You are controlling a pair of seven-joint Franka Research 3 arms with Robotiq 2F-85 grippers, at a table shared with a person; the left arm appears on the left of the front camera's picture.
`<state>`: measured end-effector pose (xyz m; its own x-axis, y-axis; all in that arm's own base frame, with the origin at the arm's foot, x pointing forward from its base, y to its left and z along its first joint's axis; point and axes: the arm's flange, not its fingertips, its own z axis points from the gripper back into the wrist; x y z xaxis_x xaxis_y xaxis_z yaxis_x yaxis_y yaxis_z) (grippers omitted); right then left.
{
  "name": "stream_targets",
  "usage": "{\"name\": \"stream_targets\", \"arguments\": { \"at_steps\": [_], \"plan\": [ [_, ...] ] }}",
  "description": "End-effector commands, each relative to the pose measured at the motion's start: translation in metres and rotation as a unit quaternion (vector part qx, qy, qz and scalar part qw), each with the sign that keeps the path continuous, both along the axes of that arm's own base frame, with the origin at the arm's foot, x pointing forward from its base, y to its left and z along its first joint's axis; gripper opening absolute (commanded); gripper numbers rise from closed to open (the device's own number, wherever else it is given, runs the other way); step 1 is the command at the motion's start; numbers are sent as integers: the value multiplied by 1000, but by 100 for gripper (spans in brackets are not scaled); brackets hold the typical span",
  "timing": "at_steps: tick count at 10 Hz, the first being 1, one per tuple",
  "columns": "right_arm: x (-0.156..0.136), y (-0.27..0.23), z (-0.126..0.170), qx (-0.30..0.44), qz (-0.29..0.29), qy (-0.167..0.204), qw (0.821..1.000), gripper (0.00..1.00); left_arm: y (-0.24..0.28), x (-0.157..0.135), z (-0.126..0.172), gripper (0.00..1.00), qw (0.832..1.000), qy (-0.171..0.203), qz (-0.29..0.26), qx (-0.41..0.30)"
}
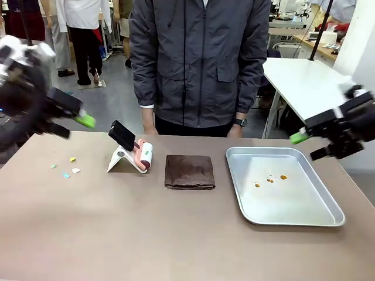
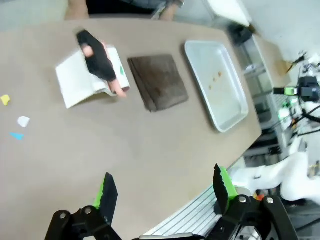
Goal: Clean the surface of the table.
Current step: Hold the Lint Roller with your left hand and the towel with your right hand.
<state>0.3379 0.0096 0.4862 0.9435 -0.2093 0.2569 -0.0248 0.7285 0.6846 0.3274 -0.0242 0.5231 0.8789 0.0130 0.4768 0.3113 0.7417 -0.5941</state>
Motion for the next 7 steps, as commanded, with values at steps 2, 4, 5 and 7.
{"name": "stream_targets", "arguments": {
  "at_steps": [2,4,5,7],
  "plan": [
    [-78,-76,-50,111,-99,-34,988,100,100,-63,-58,100,994,-3,74,-79],
    [-87,-139,-68,173,-160,-35,971,100,157,-77,-90,100,984,15,120,-133],
    [-88,-166,-81,199,-181,-28,963,100,179,-86,-106,100,975,20,155,-160],
    [-89,-207,-110,244,-221,-22,944,100,170,-91,-127,100,960,14,192,-201]
  ]
}}
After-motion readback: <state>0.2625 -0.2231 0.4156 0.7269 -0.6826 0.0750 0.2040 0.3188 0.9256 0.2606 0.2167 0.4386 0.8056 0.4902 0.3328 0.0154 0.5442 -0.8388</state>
